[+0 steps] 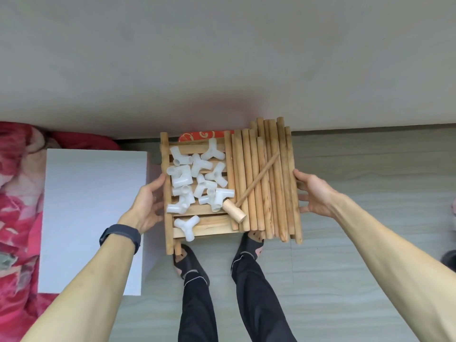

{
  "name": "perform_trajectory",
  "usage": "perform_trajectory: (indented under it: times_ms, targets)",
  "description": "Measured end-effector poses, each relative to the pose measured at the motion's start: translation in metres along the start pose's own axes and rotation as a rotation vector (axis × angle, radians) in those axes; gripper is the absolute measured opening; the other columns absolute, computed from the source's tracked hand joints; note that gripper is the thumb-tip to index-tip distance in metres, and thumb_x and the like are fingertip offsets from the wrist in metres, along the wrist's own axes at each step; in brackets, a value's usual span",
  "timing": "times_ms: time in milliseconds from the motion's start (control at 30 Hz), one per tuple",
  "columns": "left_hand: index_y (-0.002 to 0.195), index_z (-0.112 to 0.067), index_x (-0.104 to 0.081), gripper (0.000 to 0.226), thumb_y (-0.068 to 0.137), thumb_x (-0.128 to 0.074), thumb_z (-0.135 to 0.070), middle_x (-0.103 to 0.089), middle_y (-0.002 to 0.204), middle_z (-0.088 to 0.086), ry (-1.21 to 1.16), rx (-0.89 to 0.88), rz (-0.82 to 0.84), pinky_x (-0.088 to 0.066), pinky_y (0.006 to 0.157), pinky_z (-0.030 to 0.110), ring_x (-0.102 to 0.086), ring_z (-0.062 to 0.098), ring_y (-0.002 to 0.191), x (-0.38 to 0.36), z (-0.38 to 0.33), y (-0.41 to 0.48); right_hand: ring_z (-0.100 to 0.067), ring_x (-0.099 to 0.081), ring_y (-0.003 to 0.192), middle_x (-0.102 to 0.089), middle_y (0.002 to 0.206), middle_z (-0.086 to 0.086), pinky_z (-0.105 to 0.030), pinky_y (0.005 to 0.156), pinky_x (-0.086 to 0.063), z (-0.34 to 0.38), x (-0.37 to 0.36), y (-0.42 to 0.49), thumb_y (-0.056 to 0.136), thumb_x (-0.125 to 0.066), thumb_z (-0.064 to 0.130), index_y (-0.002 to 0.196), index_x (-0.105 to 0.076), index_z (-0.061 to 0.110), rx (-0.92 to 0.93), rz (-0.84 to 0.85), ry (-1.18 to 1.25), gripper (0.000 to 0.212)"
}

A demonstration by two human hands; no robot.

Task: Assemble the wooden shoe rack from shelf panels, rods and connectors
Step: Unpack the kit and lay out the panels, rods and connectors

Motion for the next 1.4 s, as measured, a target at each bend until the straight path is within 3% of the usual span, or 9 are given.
perform_trajectory:
  times_ms: [300, 500, 600, 700, 767, 833, 900, 1067, 1400]
  targets:
    - [0.095, -0.034, -0.079, 0.024, 0.092, -0.063, -0.05, -0.078, 0.087, -0.005, 0.063, -0.029, 0.062, -0.058, 0.069, 0.047, -0.064, 0.029, 0.106, 0.01, -0.02, -0.07, -0.033, -0.055, 0.126, -0.058, 0.142, -0.007, -0.074, 0.094, -0.045, -0.032, -0.002, -0.066, 0.099, -0.059, 0.049, 0.136, -0.061, 0.018, 0.039, -0.013, 0.117, 0.049]
    - [0.089, -0.029, -0.082, 0.03, 0.089, -0.065, -0.054, -0.078, 0.093, -0.003, 0.237, -0.071, 0.18, -0.056, 0.079, 0.053, -0.065, 0.028, 0.106, 0.0, -0.055, -0.165, -0.032, -0.066, 0.113, -0.066, 0.13, -0.002, -0.063, 0.072, -0.059, -0.066, 0.002, -0.203, 0.094, -0.066, 0.052, 0.114, -0.077, 0.022, 0.153, -0.088, 0.231, 0.038]
    - [0.085, -0.029, -0.082, 0.031, 0.09, -0.063, -0.053, -0.078, 0.103, 0.001, 0.354, -0.109, 0.285, -0.058, 0.072, 0.049, -0.067, 0.027, 0.101, -0.023, -0.069, -0.221, -0.029, -0.074, 0.104, -0.073, 0.121, 0.001, -0.057, 0.071, -0.059, -0.105, 0.012, -0.282, 0.094, -0.065, 0.052, 0.109, -0.08, 0.025, 0.241, -0.117, 0.329, 0.035]
    - [0.092, -0.02, -0.08, 0.04, 0.085, -0.067, -0.057, -0.076, 0.11, 0.002, 0.507, -0.132, 0.377, -0.054, 0.083, 0.053, -0.065, 0.03, 0.103, -0.055, -0.072, -0.285, -0.029, -0.074, 0.1, -0.074, 0.119, 0.002, -0.055, 0.073, -0.059, -0.161, 0.023, -0.356, 0.094, -0.063, 0.054, 0.113, -0.079, 0.024, 0.314, -0.182, 0.448, 0.039]
    - [0.093, -0.014, -0.075, 0.05, 0.074, -0.076, -0.06, -0.071, 0.102, 0.001, 0.627, -0.139, 0.423, -0.051, 0.08, 0.046, -0.062, 0.027, 0.094, -0.077, -0.064, -0.324, -0.031, -0.075, 0.099, -0.075, 0.117, -0.002, -0.055, 0.074, -0.06, -0.205, 0.029, -0.398, 0.094, -0.063, 0.054, 0.111, -0.08, 0.022, 0.336, -0.225, 0.524, 0.04]
    - [0.086, -0.015, -0.075, 0.051, 0.062, -0.084, -0.059, -0.071, 0.088, 0.001, 0.715, -0.146, 0.478, -0.053, 0.062, 0.038, -0.066, 0.022, 0.069, -0.105, -0.05, -0.361, -0.033, -0.074, 0.096, -0.076, 0.114, -0.005, -0.055, 0.075, -0.06, -0.252, 0.035, -0.433, 0.094, -0.063, 0.053, 0.108, -0.08, 0.019, 0.359, -0.269, 0.611, 0.04]
    - [0.077, -0.017, -0.078, 0.042, 0.063, -0.084, -0.056, -0.072, 0.077, 0.001, 0.796, -0.184, 0.501, -0.054, 0.053, 0.037, -0.068, 0.019, 0.057, -0.138, -0.028, -0.39, -0.033, -0.073, 0.089, -0.076, 0.112, -0.008, -0.053, 0.074, -0.059, -0.303, 0.045, -0.462, 0.092, -0.065, 0.051, 0.106, -0.081, 0.016, 0.382, -0.325, 0.709, 0.041]
    - [0.091, -0.016, -0.082, 0.049, 0.071, -0.078, -0.061, -0.077, 0.098, 0.008, 1.07, -0.231, 0.591, -0.059, 0.07, 0.051, -0.072, 0.034, 0.093, -0.237, 0.064, -0.458, -0.031, -0.071, 0.08, -0.076, 0.105, -0.009, -0.05, 0.071, -0.059, -0.439, 0.08, -0.521, 0.085, -0.068, 0.053, 0.104, -0.081, 0.015, 0.421, -0.438, 0.907, 0.044]
    - [0.122, -0.012, -0.068, 0.062, 0.077, -0.077, -0.054, -0.066, 0.124, 0.016, 1.397, -0.17, 0.74, -0.052, 0.091, 0.065, -0.065, 0.044, 0.112, -0.429, 0.343, -0.571, -0.028, -0.073, 0.067, -0.077, 0.094, -0.006, -0.045, 0.06, -0.058, -0.714, 0.179, -0.63, 0.079, -0.073, 0.061, 0.097, -0.082, 0.019, 0.36, -0.706, 1.198, 0.047]
Point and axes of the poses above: each hand's wrist, its own y-axis towards the middle knuckle, its own x-axis out of the back of the hand, z = x × y, the point moved 6 cm from there along y, towards the middle knuckle
